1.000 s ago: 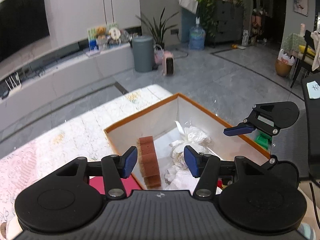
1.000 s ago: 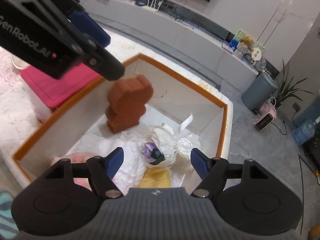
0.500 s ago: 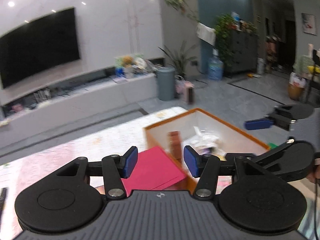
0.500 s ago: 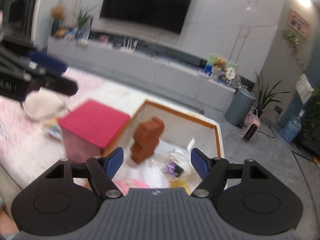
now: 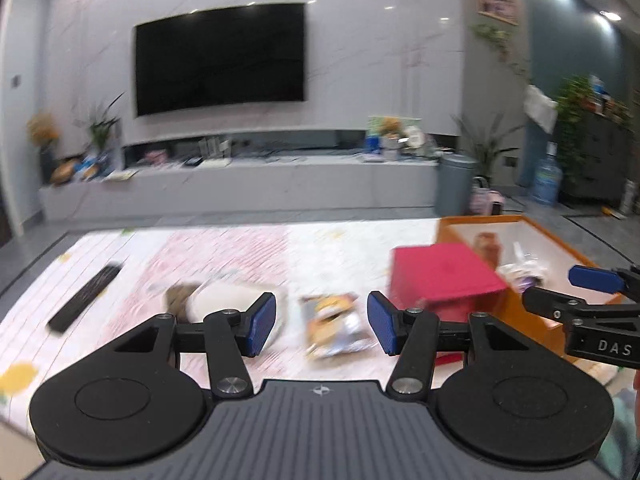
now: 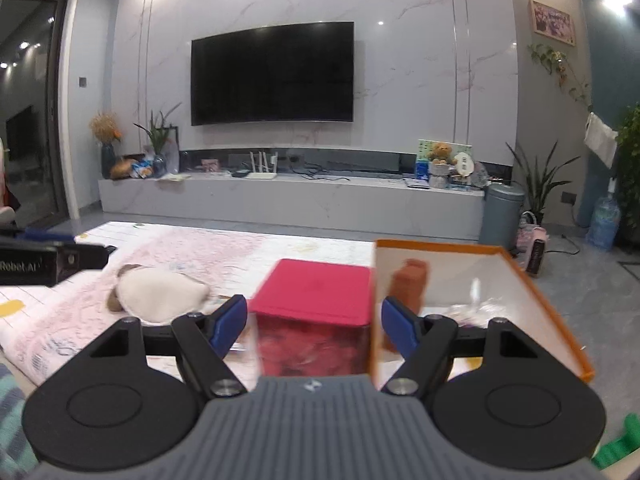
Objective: Organize soft objects
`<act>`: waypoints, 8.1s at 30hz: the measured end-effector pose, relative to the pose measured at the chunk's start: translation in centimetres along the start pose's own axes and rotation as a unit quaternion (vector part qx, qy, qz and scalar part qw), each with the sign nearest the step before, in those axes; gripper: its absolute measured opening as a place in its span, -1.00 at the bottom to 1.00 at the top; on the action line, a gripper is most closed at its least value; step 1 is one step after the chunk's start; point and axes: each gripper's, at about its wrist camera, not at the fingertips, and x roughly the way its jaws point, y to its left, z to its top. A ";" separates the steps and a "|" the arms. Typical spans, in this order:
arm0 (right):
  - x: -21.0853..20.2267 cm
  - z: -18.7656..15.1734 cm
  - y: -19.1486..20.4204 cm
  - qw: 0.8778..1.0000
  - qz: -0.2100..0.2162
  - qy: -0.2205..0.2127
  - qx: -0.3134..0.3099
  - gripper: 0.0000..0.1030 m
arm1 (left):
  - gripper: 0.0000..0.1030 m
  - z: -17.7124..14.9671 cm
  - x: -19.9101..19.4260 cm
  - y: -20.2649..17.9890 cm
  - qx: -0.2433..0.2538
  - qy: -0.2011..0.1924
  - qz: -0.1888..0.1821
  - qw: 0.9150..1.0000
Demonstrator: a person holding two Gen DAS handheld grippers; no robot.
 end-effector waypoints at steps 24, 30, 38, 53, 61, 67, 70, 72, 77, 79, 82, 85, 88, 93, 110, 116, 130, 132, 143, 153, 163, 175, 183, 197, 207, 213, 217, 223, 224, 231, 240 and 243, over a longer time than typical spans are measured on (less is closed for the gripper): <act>10.8 -4.2 13.2 0.997 0.043 0.047 -0.046 0.64 | 0.23 -2.4 5.1 10.4 -0.070 0.072 0.041 0.994; 15.3 -4.4 14.9 0.997 0.013 0.055 -0.058 0.64 | 0.23 -1.9 8.1 11.0 -0.064 0.089 0.049 0.993; 20.5 -5.3 16.5 0.994 -0.056 0.075 -0.056 0.61 | 0.23 -1.9 11.7 11.4 -0.035 0.114 0.052 0.992; 25.7 -6.3 16.0 0.993 -0.081 0.083 -0.037 0.62 | 0.29 -2.9 16.7 11.7 -0.023 0.123 0.054 0.991; 25.6 -6.6 15.5 0.994 -0.067 0.082 -0.030 0.44 | -0.07 -3.0 16.0 9.6 0.011 0.098 0.031 0.995; 25.6 -6.6 15.1 0.994 -0.058 0.088 -0.019 0.48 | 0.49 -3.1 16.9 9.3 -0.014 0.102 0.022 0.994; 25.7 -6.7 15.1 0.994 -0.054 0.092 -0.020 0.48 | 0.49 -3.1 17.7 9.0 -0.018 0.101 0.038 0.994; 25.7 -6.8 15.0 0.994 -0.051 0.096 -0.017 0.47 | 0.40 -3.1 18.1 8.6 -0.011 0.099 0.050 0.994; 25.8 -6.6 15.1 0.994 -0.047 0.101 -0.018 0.42 | -0.41 -3.6 17.6 7.3 0.047 0.079 0.070 0.993; 25.8 -6.5 15.2 0.994 -0.047 0.101 -0.017 0.42 | -0.59 -3.5 17.3 7.4 0.041 0.075 0.068 0.994; 25.7 -6.6 15.1 0.994 -0.043 0.098 -0.013 0.36 | -0.74 -3.2 16.4 7.3 0.046 0.058 0.063 0.995; 25.4 -6.7 15.1 0.995 -0.043 0.094 -0.015 0.30 | -0.81 -3.0 15.3 6.6 0.071 0.038 0.055 0.995; 25.0 -6.7 14.9 0.995 -0.041 0.088 -0.019 0.20 | -0.85 -2.9 14.3 6.1 0.073 0.041 0.027 0.996; 24.3 -6.6 14.6 0.995 -0.037 0.088 -0.012 0.13 | -0.87 -2.5 12.8 5.6 0.076 0.025 0.021 0.997; 16.2 -3.4 14.1 0.999 0.000 0.048 -0.017 0.07 | -0.90 -1.2 6.0 4.4 0.051 -0.017 0.014 0.998; 11.7 -2.3 13.1 0.999 0.029 0.032 -0.012 0.07 | -0.90 -0.8 3.0 3.6 0.040 -0.022 0.013 0.999; 5.4 -4.6 9.3 0.998 0.025 0.048 0.004 0.07 | -0.90 -3.9 2.3 2.2 0.014 0.093 -0.047 0.994; 5.3 -5.1 9.0 0.998 0.027 0.055 0.005 0.07 | -0.91 -4.7 3.6 2.6 -0.001 0.120 -0.046 0.992; 7.5 -8.8 7.8 0.991 0.060 0.111 0.046 0.07 | -0.38 -7.4 9.0 5.1 -0.079 0.235 -0.029 0.968; 9.2 -9.6 9.5 0.986 0.097 0.129 0.029 0.07 | 0.50 -7.3 11.3 4.3 -0.105 0.248 -0.010 0.963; 9.9 -10.0 10.4 0.984 0.103 0.143 0.000 0.06 | 0.58 -6.8 12.8 5.4 -0.158 0.249 -0.006 0.956; 9.7 -10.1 10.8 0.983 0.109 0.148 -0.010 0.06 | 0.45 -6.6 14.5 5.6 -0.213 0.272 0.004 0.939; 10.0 -10.2 10.5 0.983 0.108 0.150 -0.008 0.06 | -0.60 -6.2 13.6 5.1 -0.172 0.255 0.016 0.952; 9.2 -9.5 9.8 0.984 0.106 0.140 0.011 0.04 | -0.67 -5.8 8.7 5.4 -0.111 0.214 0.017 0.970; 5.0 -7.0 8.4 0.991 0.088 0.096 0.018 0.04 | -0.67 -3.1 2.6 3.7 -0.065 0.150 -0.003 0.987; 0.7 -4.6 6.5 0.996 0.075 0.045 0.014 0.04 | -0.67 -0.8 -0.2 1.1 -0.039 0.106 -0.035 0.993; -2.1 -3.2 4.4 0.998 0.060 0.017 0.011 0.04 | -0.67 0.8 -1.8 -1.6 -0.013 0.078 -0.068 0.995; -5.5 -1.9 -0.4 0.999 0.032 -0.001 0.022 0.04 | -0.67 2.9 -2.4 -6.4 0.033 0.051 -0.124 0.990; -5.9 -1.8 -1.3 0.999 0.028 -0.001 0.026 0.04 | -0.67 3.3 -2.3 -7.3 0.043 0.049 -0.132 0.989; -8.0 -0.8 -8.4 0.999 -0.019 0.009 0.042 0.04 | -0.67 5.6 -0.4 -12.5 0.101 0.040 -0.183 0.977; -6.7 1.4 -17.7 0.995 -0.049 0.054 0.062 0.04 | -0.67 7.6 4.1 -18.4 0.151 0.069 -0.228 0.959; -5.0 2.0 -19.7 0.994 -0.044 0.076 0.067 0.04 | -0.67 7.7 6.2 -20.3 0.178 0.089 -0.224 0.954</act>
